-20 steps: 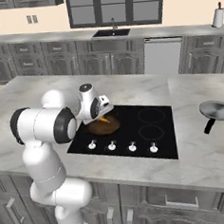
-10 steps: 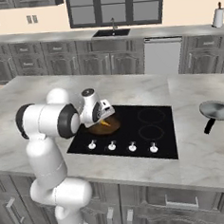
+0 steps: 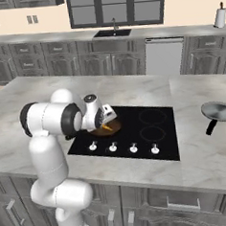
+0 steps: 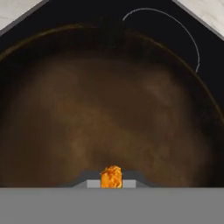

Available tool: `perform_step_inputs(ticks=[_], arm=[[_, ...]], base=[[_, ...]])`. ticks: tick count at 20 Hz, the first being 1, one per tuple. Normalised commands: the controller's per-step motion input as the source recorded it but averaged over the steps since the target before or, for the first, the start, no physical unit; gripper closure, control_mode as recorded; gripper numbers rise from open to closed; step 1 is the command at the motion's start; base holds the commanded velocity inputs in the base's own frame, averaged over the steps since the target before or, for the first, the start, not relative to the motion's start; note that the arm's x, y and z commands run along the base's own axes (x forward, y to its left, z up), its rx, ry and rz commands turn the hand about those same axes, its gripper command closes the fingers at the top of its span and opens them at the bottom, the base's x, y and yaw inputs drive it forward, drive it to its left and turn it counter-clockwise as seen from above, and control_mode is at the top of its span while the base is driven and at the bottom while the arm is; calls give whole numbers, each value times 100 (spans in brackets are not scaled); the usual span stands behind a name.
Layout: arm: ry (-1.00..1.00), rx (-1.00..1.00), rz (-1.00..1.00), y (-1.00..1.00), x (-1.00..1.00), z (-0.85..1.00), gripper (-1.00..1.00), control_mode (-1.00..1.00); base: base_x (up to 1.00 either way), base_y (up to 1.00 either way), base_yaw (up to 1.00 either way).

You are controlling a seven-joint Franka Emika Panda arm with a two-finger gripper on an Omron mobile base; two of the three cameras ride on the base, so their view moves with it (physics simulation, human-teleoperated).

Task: Place both pans onto different burners. Then place the bell pepper and the shrimp on different pans.

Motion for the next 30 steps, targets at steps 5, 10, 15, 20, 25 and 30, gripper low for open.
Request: perform_step_inputs(ticks=[5,10,15,20,25,30], arm=[[-4,0,-2,0,17,-19,100,-100],[-4,0,-3,-1,26,-17,100,-100],[-3,0,-3,0,37,-13,-100,-100],[-11,2,-5,0,4,9,-100,-100],[-12,9,-4,-1,0,21,-100,-100],[-18,8,-2,0,0,58,-100,-100]], base=[[0,0,0],[0,0,0],[0,0,0],[0,0,0],[0,0,0],[0,0,0]])
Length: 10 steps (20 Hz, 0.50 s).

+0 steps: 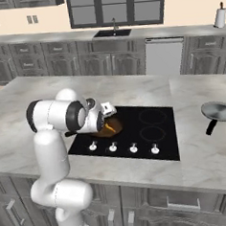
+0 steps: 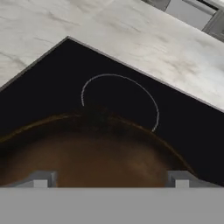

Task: Place both pans onto different burners. Then place the bell pepper and the shrimp on different pans.

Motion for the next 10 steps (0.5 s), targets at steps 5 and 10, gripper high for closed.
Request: perform_step_inputs(ticks=[5,10], arm=[[-20,4,-2,0,0,89,-100,-100],[-13,7,-4,0,0,77,-100,-100]], base=[[0,0,0],[0,0,0]])
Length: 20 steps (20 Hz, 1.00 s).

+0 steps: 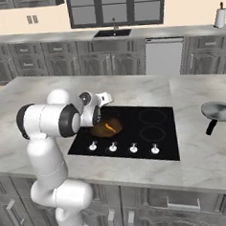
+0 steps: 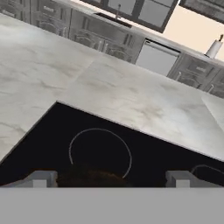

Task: Place both pans onto different burners. Then place the bell pepper and the shrimp on different pans.

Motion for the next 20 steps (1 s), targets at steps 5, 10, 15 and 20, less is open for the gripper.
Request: perform_step_inputs(ticks=[5,10,15,20], arm=[[0,11,-1,0,-11,71,-100,-100],[0,15,0,0,-1,88,-100,-100],[3,12,0,0,0,53,-100,-100],[15,10,0,-2,0,6,-100,-100]], base=[[0,0,0],[0,0,0],[0,0,0],[0,0,0]])
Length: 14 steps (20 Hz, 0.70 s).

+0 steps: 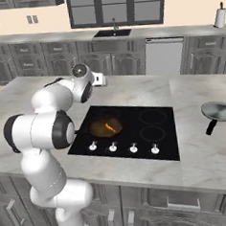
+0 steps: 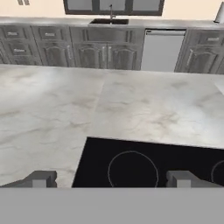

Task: Place both pans onto different burners. Then place the bell pepper and the shrimp on different pans.

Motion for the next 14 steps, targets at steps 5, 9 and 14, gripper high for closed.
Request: perform_step_inputs(ticks=[5,9,14], arm=[[21,1,0,-6,0,0,-100,-100],[14,-3,0,0,-1,22,-100,-100],[5,0,1,-1,-11,28,-100,-100]], base=[[0,0,0],[0,0,0],[0,0,0]])
